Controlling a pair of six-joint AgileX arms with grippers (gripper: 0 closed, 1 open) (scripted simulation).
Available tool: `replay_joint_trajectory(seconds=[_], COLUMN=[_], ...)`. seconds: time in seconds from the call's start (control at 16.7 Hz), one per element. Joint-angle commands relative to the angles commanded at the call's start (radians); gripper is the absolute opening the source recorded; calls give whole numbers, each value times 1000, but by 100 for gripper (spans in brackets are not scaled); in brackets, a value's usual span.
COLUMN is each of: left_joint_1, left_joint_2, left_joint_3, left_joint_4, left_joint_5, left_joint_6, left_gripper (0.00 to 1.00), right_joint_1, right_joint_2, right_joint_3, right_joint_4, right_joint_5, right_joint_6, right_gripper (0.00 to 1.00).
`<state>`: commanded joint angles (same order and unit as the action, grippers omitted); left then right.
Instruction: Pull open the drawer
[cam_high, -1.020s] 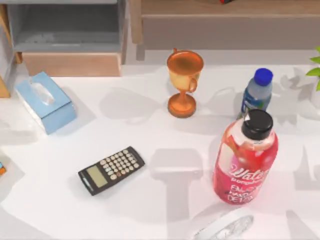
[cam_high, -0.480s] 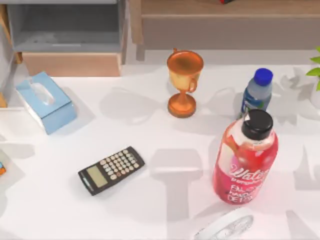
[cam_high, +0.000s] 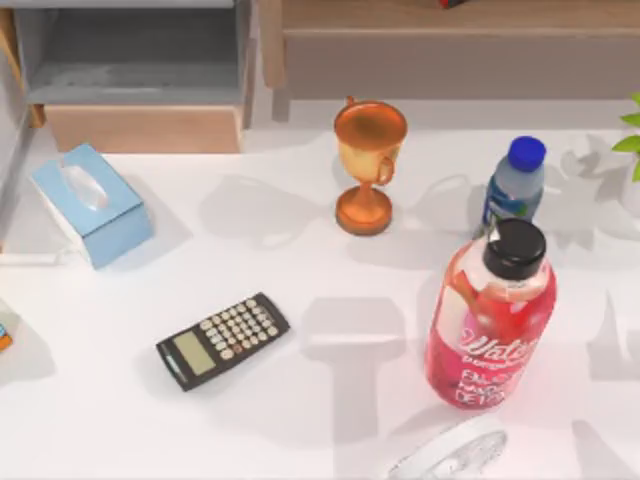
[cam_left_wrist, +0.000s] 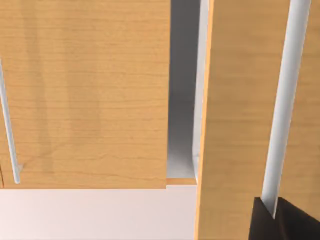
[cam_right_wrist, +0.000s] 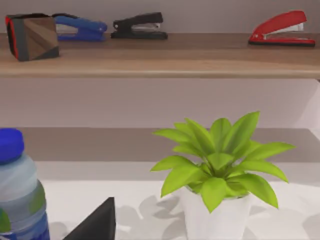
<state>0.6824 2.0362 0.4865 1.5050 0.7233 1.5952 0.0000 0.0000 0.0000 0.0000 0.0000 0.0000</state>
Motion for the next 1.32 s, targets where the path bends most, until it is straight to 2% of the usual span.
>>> replay_joint_trajectory(seconds=[0.18, 0.96, 1.32], left_joint_1=[0, 0, 0], left_joint_2=[0, 0, 0], left_joint_3=[0, 0, 0], left_joint_4=[0, 0, 0], left_joint_5=[0, 0, 0], left_joint_6=[0, 0, 0], left_gripper=[0, 98, 100], right_joint_1=[0, 0, 0], right_joint_2=[0, 0, 0], right_joint_3=[0, 0, 0], right_joint_4=[0, 0, 0], right_joint_5=[0, 0, 0], right_joint_6=[0, 0, 0], right_gripper=[100, 100, 100])
